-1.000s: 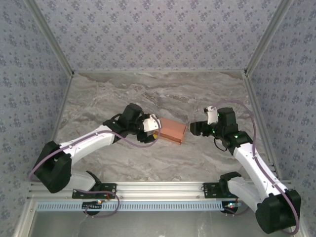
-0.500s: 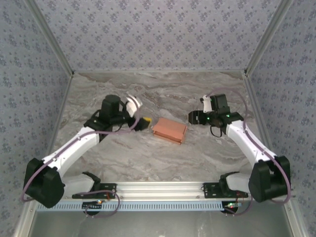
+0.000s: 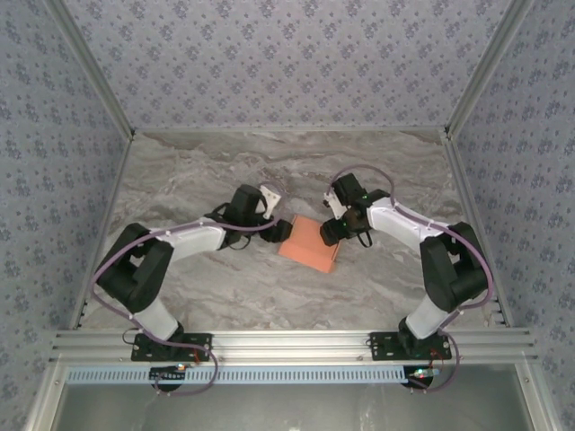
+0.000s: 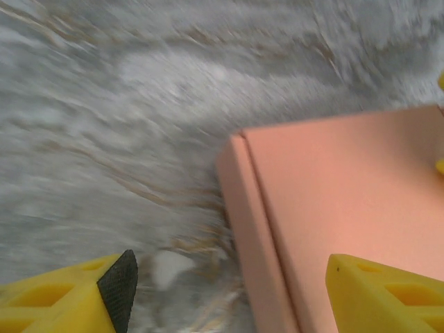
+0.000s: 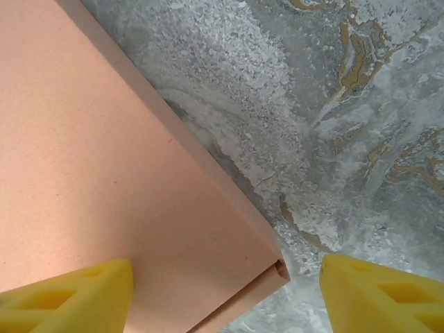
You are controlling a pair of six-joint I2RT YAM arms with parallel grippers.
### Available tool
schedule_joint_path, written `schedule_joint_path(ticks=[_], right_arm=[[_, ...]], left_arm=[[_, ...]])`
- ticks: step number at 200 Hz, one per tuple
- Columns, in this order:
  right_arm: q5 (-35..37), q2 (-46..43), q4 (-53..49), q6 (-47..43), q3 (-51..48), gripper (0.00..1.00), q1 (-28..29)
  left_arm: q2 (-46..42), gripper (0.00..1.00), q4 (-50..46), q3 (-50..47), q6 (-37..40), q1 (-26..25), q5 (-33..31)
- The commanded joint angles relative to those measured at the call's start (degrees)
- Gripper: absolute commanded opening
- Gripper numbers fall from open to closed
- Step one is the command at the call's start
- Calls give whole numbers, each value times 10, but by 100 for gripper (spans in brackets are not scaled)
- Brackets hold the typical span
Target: Fold the paper box
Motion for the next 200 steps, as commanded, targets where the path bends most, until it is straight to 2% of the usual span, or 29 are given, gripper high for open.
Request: schedule_joint_path(ticks=[1, 31, 75, 106, 140, 170, 200], right_arm=[[36, -12, -19, -49, -15, 74, 10], [20, -57, -14, -78, -26, 75, 8], [7, -145, 22, -54, -43, 75, -31], [-101, -200, 52, 10, -81, 76, -101], [-249, -200, 83, 160, -132, 75, -190], [-334, -177, 121, 251, -182, 76, -206], [-407, -146, 218, 356, -229, 79, -219]], left_arm=[[4, 73, 41, -6, -29, -9, -19], [17, 68, 43, -24, -23, -13, -27], [52, 51, 59, -27, -40, -13, -26], [62, 49, 69, -28, -56, -12, -4], [77, 45, 90, -38, -83, -6, 19], [90, 40, 135, -60, -133, 21, 54], [90, 40, 168, -79, -154, 44, 73]])
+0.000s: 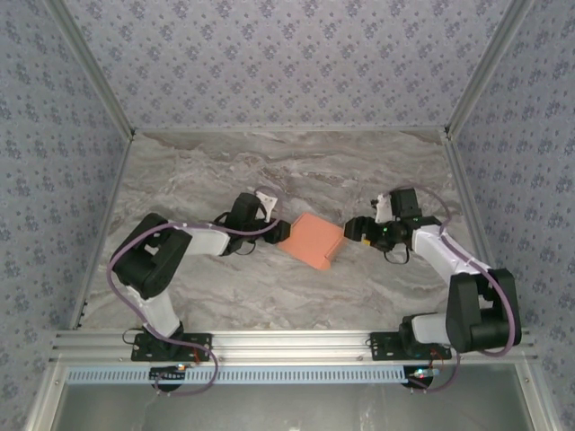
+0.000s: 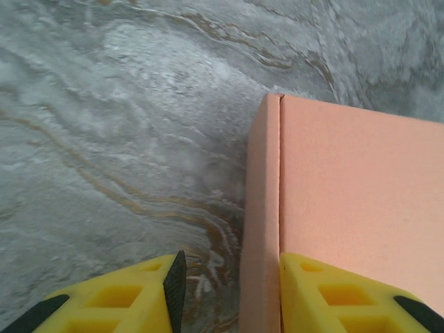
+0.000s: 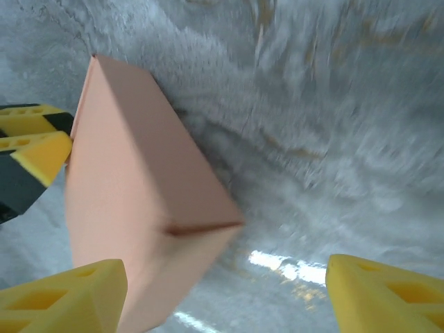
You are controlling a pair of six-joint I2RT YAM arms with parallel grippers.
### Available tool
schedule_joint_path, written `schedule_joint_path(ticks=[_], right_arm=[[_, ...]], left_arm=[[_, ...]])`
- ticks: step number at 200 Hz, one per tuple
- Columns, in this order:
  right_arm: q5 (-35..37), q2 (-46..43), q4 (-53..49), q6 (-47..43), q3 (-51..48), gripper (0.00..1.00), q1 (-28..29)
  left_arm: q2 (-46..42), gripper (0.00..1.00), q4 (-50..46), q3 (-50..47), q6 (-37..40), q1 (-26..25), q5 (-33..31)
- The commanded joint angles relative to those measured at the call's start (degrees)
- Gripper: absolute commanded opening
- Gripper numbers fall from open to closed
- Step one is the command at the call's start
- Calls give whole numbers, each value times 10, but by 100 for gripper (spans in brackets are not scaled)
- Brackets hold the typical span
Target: Fold the paper box
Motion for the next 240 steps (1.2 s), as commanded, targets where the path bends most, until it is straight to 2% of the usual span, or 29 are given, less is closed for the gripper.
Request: schedule_joint_path(ticks=[1, 25, 40, 67, 108, 159, 189, 203, 229, 240], right_arm=[[-104, 24, 91, 121, -29, 79, -12], [-144, 53, 165, 198, -36, 87, -7], [-147, 54, 200, 233, -34, 87, -1], [-117, 35, 167, 245, -5, 87, 2], [-49, 37, 14, 101, 87, 86, 26], [71, 90, -51, -57, 175, 84, 31], [175, 134, -118, -120, 241, 84, 30], [169, 159, -124, -135, 259, 83, 30], [71, 222, -116, -139, 299, 78, 31], [55, 249, -123, -132, 316, 78, 31]], left_arm=[[22, 40, -10, -25, -27, 18, 13], [18, 40, -21, -20, -19, 19, 15], [12, 40, -18, -19, -17, 18, 19], [-5, 42, -27, -9, -7, 14, 18], [-26, 43, -49, 0, 10, 15, 9], [-33, 46, -64, 14, 9, 19, 7], [-47, 48, -62, 11, -6, 24, 5], [-52, 50, -54, 12, -20, 23, 10], [-47, 51, -14, 18, -71, 24, 33], [-44, 51, 15, 16, -102, 25, 45]])
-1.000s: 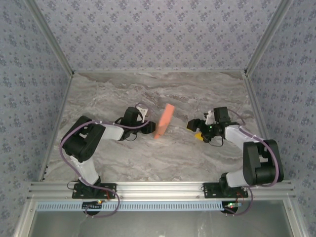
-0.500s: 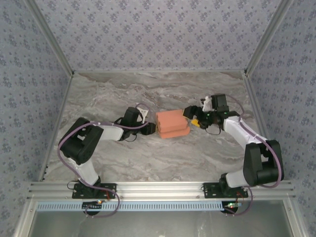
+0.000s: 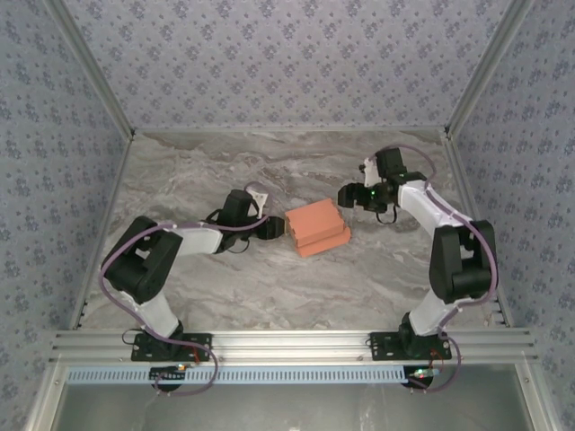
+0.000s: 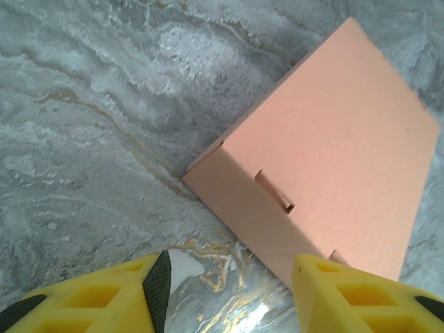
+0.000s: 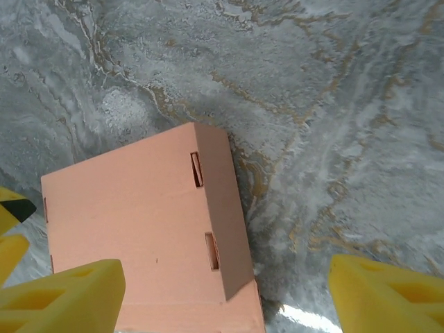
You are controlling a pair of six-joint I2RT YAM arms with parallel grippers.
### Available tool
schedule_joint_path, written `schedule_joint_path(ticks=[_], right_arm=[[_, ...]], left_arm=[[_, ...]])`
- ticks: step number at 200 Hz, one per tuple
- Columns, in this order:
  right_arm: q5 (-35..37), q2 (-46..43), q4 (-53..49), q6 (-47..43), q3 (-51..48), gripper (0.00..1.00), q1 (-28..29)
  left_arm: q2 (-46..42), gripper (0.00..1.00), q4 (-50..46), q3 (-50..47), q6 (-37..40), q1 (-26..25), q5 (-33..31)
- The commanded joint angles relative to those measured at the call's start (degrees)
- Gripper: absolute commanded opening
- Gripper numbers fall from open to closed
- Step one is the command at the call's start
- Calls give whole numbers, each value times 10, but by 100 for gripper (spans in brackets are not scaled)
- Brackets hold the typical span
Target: Fold the paper box
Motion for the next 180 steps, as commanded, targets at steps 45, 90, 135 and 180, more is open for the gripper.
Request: schedule_joint_path(ticks=[45, 90, 135, 180], right_arm=[[-125, 124, -19, -1, 62, 74, 3], [-152, 149, -11, 0, 51, 60, 21], [-192, 135, 61, 25, -6, 57, 37], [-216, 103, 138, 81, -64, 60, 23]], left_arm=[[5, 51, 108, 11, -149, 0, 52], [24, 48, -51, 54, -74, -15, -21], [37, 44, -64, 40, -74, -26, -39], [45, 37, -74, 14, -64, -26, -71]])
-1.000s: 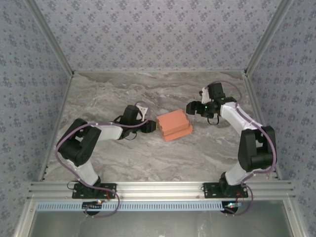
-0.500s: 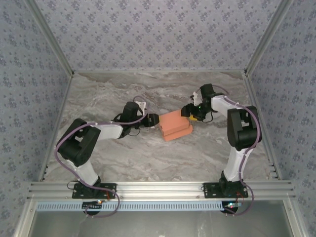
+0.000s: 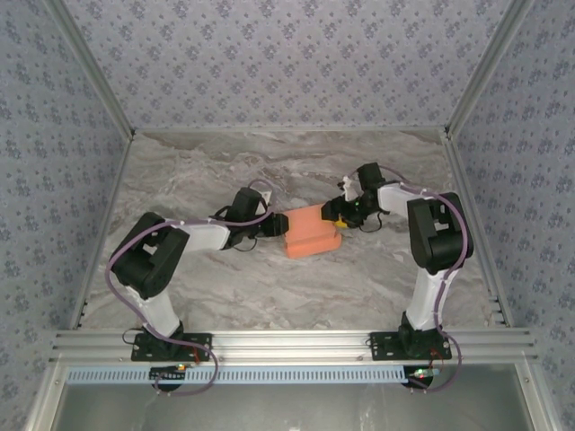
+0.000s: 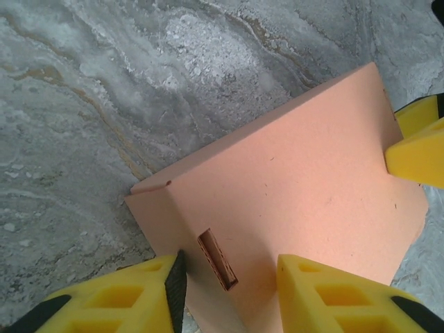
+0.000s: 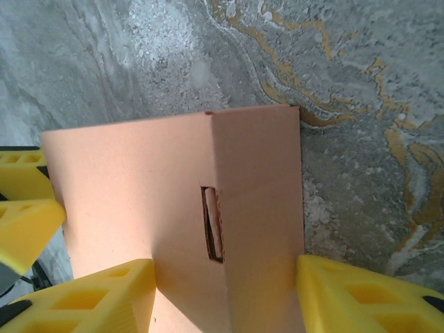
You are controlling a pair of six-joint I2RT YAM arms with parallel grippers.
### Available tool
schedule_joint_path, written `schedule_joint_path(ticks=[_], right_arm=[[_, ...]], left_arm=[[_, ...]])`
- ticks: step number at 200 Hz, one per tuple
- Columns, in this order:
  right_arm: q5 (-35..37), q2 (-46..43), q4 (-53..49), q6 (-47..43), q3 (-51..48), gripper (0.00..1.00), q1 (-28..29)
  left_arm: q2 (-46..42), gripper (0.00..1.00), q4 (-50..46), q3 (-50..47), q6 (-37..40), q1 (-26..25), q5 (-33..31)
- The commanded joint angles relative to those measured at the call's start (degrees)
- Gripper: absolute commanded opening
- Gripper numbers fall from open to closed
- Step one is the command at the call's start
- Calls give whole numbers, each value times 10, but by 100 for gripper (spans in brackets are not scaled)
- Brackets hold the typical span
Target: Fold the paper box
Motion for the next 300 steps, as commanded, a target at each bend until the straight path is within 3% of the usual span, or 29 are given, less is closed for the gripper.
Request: schedule_joint_path(ticks=[1, 66, 98, 189, 300], right_arm=[[-34, -29, 42, 43, -33, 60, -5], [-94, -86, 76, 105, -97, 71, -52], [-113, -84, 96, 130, -109, 72, -57], [-139, -53, 205, 221, -133, 73, -13], [-86, -30, 313, 334, -157, 77, 54]], left_arm=[[15, 37, -33, -28, 13, -3, -32], [31, 29, 120, -114, -45, 55, 53], [26, 29, 147, -130, -37, 65, 73], [68, 25, 344, -200, -127, 124, 130], [93, 19, 418, -231, -155, 156, 128]])
